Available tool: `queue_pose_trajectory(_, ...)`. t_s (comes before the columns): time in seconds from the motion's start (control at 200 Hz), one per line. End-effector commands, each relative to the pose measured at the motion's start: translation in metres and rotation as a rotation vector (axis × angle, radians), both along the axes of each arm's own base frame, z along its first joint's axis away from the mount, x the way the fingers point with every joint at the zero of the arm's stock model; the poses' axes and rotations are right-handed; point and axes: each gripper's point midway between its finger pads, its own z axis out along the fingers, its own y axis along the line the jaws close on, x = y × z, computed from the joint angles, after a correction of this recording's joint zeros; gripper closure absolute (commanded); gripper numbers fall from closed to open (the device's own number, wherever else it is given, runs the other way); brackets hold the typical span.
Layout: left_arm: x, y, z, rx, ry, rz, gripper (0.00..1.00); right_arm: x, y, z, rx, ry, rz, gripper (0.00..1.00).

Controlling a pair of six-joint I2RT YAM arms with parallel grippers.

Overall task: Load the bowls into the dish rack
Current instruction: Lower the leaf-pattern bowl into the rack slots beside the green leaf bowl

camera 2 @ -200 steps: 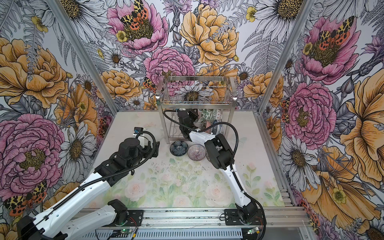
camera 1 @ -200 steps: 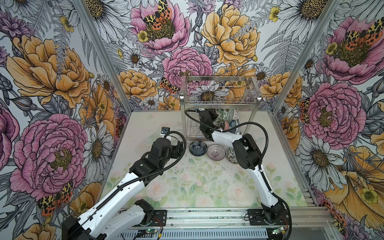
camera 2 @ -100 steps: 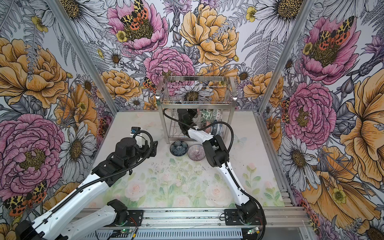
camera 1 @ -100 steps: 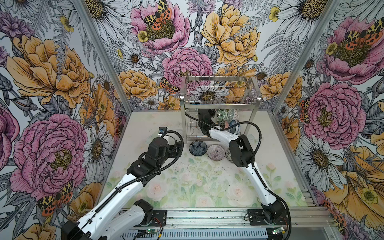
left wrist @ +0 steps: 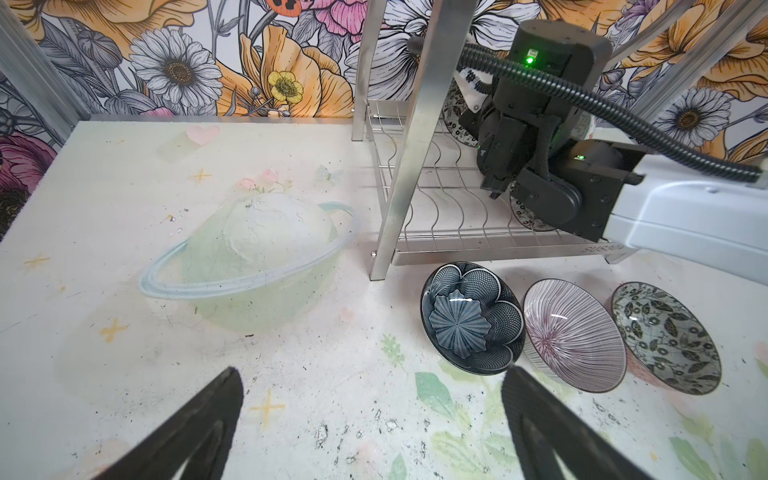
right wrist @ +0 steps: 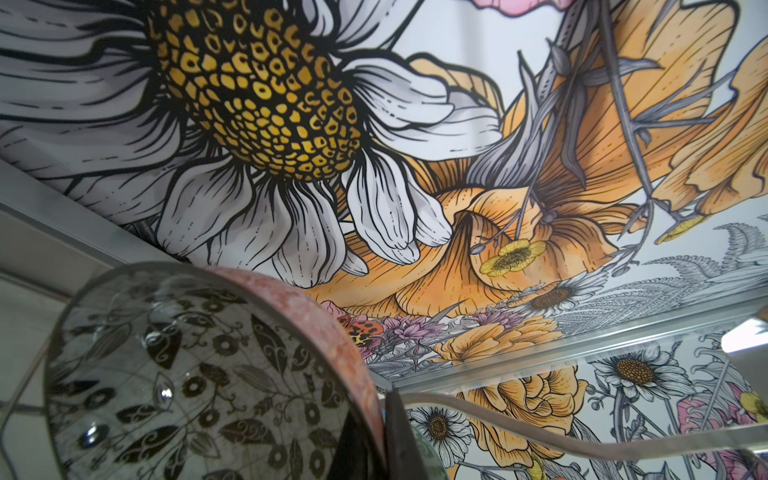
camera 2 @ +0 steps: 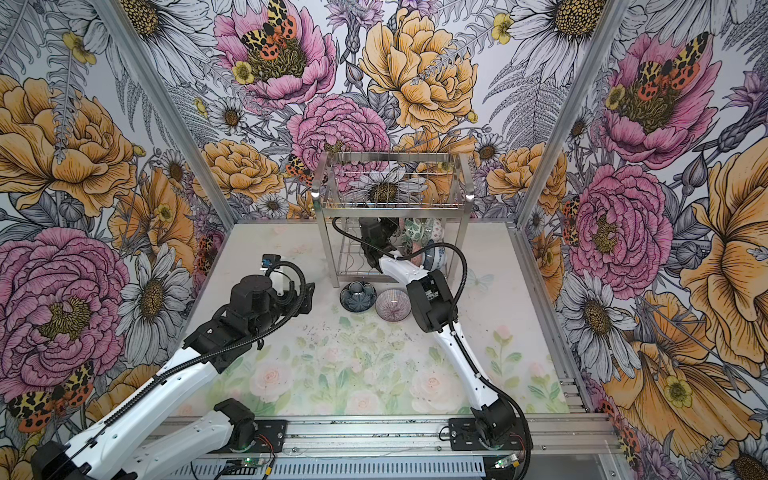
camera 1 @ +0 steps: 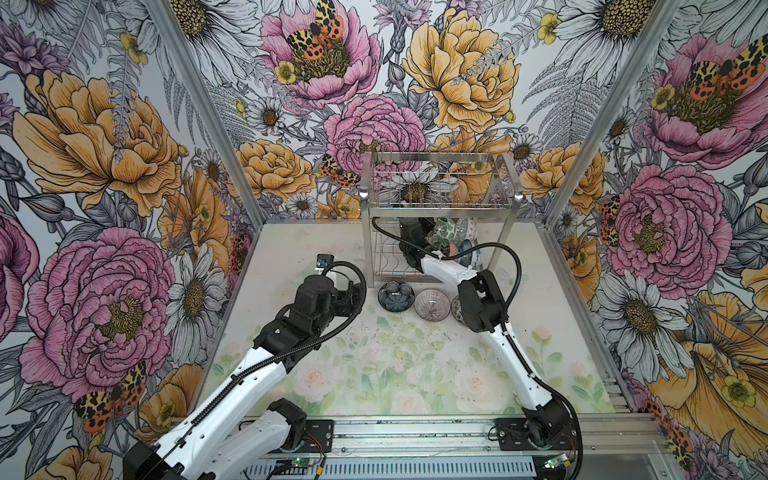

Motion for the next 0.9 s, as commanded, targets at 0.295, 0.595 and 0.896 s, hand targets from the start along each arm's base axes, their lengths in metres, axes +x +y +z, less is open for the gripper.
queue_pose_trajectory(0.295, -0.001, 0.000, 0.003, -0.015, -0.017, -0.015, 0.01, -0.016, 0.018, -0.001, -0.004, 0.003, 0.041, 1.00)
queue_pose_trajectory(0.595, -0.002, -0.001, 0.006, -0.027, -0.025, -0.018, 0.01, -0.032, 0.024, 0.006, 0.007, -0.004, 0.064, 0.90)
queue_pose_trajectory(0.896, -0.004, -0.001, 0.005, -0.037, -0.026, -0.021, 0.01, -0.032, 0.035, 0.010, 0.024, 0.014, 0.102, 0.78)
